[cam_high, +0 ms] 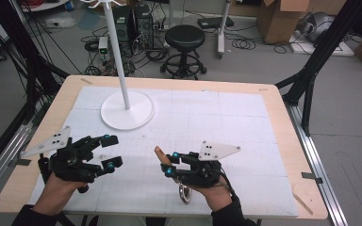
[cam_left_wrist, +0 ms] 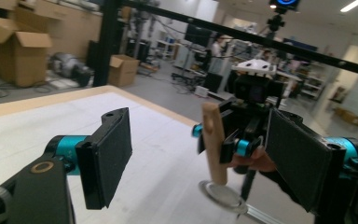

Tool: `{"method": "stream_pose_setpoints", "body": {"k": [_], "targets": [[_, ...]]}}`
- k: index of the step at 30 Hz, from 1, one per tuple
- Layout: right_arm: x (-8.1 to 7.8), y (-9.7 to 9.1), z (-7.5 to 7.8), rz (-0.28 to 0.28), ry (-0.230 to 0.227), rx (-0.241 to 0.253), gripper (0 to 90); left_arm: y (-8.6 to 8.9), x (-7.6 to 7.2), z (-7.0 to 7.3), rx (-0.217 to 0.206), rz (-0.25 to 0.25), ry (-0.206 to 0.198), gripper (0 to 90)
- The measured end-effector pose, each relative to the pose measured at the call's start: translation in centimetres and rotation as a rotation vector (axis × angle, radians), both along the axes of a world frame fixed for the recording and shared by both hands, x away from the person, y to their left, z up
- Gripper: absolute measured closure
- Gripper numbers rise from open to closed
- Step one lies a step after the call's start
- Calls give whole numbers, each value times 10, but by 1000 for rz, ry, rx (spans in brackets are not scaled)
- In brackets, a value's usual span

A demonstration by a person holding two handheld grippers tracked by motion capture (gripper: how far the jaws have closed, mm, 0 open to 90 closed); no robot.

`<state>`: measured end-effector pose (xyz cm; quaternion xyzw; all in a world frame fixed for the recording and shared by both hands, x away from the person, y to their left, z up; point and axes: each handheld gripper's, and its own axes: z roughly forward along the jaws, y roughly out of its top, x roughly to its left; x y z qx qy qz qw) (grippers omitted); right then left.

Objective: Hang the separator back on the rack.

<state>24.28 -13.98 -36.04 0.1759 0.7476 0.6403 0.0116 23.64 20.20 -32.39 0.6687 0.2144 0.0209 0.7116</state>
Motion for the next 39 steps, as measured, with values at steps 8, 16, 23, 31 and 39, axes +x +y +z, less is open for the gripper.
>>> {"method": "stream_pose_setpoints", "body": {"k": [8, 16, 23, 31, 39], "targets": [[-7, 3, 8, 53, -32, 55, 667, -37, 6, 6, -11, -118, 0, 318], [-10, 7, 10, 97, -43, 96, 666, -52, 9, 8, -15, -196, 16, 382], [-10, 10, 10, 124, -45, 115, 666, -55, 10, 6, -17, -230, 20, 463], [-11, 11, 10, 143, -46, 128, 666, -60, 10, 2, -30, -265, 19, 565], [-11, 11, 10, 150, -44, 132, 666, -62, 10, 1, -46, -278, 6, 696]]}}
